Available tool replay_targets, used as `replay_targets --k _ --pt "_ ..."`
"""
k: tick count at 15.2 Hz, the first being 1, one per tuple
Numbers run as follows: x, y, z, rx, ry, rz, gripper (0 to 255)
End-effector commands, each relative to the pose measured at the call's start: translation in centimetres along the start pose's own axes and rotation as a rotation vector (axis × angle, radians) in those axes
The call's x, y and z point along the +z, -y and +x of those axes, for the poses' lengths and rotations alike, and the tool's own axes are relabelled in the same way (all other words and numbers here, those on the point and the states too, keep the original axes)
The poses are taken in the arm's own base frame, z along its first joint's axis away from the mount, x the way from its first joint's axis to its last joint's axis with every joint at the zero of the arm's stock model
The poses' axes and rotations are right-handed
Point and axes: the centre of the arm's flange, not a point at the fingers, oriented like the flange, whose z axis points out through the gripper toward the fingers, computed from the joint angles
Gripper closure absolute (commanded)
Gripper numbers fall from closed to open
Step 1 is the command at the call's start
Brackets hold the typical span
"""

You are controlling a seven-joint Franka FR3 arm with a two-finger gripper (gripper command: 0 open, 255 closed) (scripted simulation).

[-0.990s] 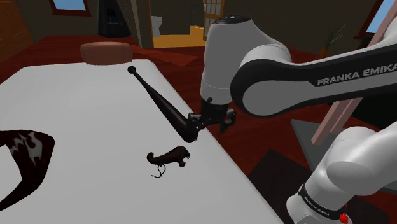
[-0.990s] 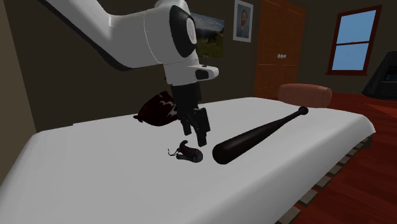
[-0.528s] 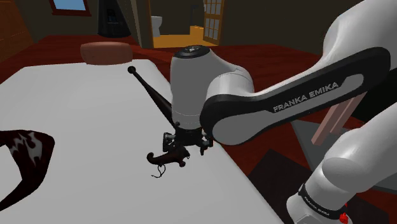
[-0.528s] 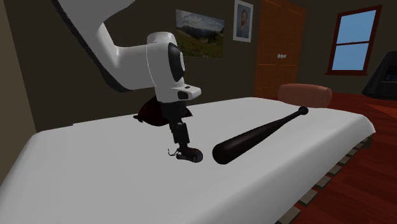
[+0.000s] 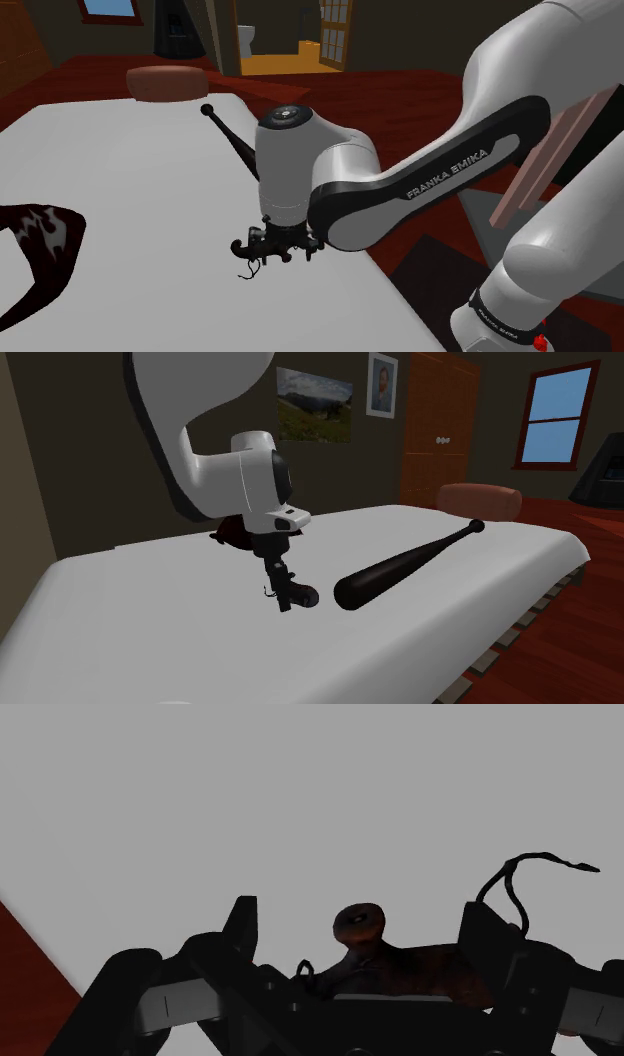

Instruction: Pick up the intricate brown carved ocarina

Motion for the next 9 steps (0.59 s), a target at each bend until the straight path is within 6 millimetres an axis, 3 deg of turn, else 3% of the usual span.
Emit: replay_targets --k 1,2,3,9 --pt "0.85 0.03 -0.15 0.0 0.0 0.001 0" --pt "0.85 0.03 -0.15 0.0 0.0 0.001 0" --pt "0.87 0.14 -0.14 0.0 0.0 0.001 255" --pt "0.85 0.15 -0.17 0.0 0.0 0.001 255"
